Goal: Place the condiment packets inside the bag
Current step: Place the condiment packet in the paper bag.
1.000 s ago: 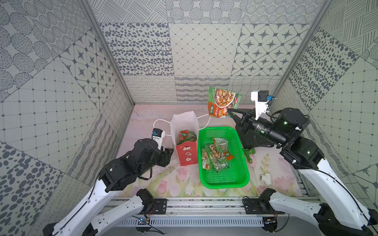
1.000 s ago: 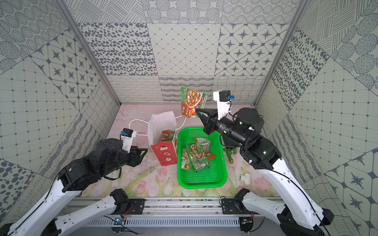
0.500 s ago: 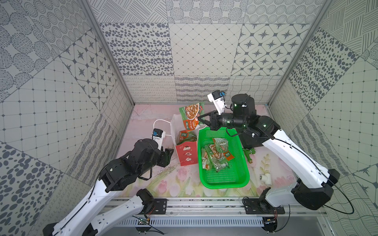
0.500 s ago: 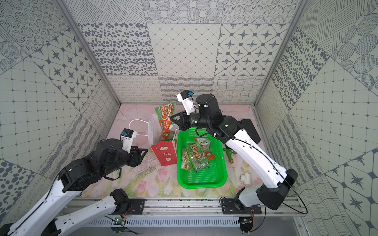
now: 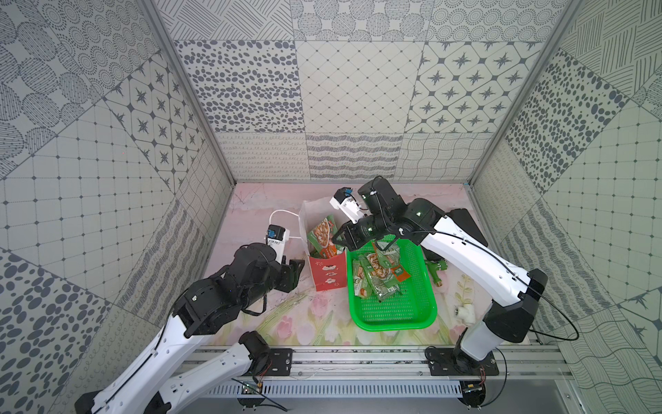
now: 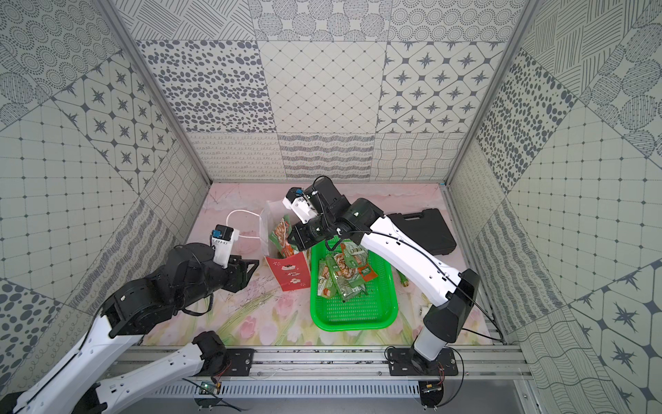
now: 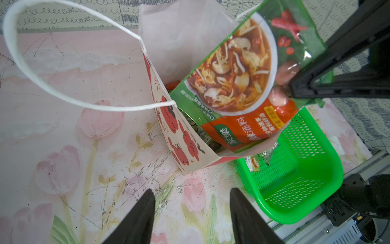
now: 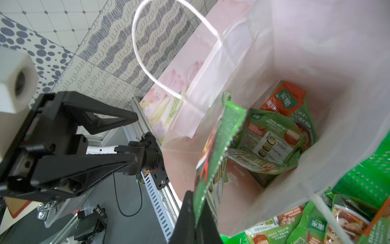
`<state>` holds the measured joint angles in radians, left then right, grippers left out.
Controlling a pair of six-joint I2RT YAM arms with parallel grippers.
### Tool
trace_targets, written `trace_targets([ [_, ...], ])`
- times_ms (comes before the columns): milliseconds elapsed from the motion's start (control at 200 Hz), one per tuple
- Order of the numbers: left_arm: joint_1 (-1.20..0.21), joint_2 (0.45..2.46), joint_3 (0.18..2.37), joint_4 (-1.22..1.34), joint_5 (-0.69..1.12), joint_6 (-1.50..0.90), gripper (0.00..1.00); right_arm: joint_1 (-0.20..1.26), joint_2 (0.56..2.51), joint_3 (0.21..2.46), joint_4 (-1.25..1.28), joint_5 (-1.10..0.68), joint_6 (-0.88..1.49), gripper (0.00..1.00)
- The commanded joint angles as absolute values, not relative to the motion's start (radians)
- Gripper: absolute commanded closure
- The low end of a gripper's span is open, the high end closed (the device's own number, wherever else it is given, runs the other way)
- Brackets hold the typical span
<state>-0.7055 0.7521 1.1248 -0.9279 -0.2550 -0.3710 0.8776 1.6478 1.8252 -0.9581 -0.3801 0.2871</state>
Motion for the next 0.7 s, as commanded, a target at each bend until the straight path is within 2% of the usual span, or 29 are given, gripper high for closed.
trace_targets([
  [0, -0.703, 0.753, 1.132, -0.876, -0.226, -0.356, 0.39, 0.88, 1.644, 1.865, -0.987, -0.358, 0.254, 0.99],
  [75, -0.704, 0.759, 1.14, -0.873, -0.21, -0.361, 0.39, 0.88, 1.644, 1.87, -0.99, -0.356, 0.252, 0.94],
  [135, -0.704, 0.766, 1.15, -0.873, -0.193, -0.364, 0.39, 0.883, 1.642, 1.873, -0.991, -0.357, 0.252, 0.82],
  [260, -0.704, 0.78, 1.183, -0.871, -0.147, -0.368, 0.36, 0.885, 1.625, 1.869, -0.989, -0.349, 0.244, 0.71],
  [695, -0.709, 0.846, 1.251, -0.815, 0.057, -0.393, 0.27, 0.87, 1.373, 1.632, -0.871, -0.176, 0.287, 0.52],
])
